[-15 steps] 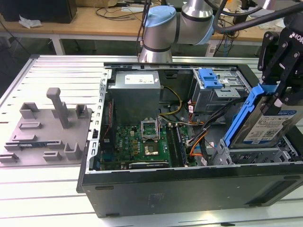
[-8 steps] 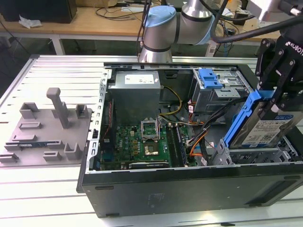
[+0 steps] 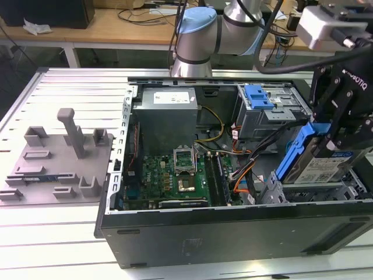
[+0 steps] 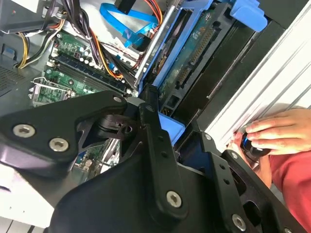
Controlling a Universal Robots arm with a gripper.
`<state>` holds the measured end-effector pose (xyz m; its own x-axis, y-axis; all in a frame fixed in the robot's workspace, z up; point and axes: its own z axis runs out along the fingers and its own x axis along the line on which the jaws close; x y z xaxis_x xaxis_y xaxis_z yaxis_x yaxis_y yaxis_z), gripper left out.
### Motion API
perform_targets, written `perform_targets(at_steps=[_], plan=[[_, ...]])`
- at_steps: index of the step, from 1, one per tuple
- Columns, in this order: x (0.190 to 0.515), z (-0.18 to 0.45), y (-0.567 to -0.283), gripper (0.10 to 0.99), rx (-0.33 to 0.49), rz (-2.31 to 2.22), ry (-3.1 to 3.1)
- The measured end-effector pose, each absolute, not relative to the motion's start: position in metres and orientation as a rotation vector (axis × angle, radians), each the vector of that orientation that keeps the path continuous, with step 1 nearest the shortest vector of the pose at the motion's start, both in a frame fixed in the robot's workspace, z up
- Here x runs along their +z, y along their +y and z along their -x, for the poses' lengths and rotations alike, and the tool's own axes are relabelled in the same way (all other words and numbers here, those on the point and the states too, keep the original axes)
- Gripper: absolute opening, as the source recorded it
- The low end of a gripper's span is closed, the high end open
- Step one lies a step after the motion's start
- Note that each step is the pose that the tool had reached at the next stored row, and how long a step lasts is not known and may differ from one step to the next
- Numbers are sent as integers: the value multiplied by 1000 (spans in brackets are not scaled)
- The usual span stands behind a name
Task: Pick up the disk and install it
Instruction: 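Insert the disk into the insertion slot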
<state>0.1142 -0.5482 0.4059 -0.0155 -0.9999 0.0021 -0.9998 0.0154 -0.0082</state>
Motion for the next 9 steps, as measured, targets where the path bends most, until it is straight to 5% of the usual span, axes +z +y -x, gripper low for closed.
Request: perform_targets(at_steps=[9], plan=[[399,-114,-549,439,-12,2201,2236]])
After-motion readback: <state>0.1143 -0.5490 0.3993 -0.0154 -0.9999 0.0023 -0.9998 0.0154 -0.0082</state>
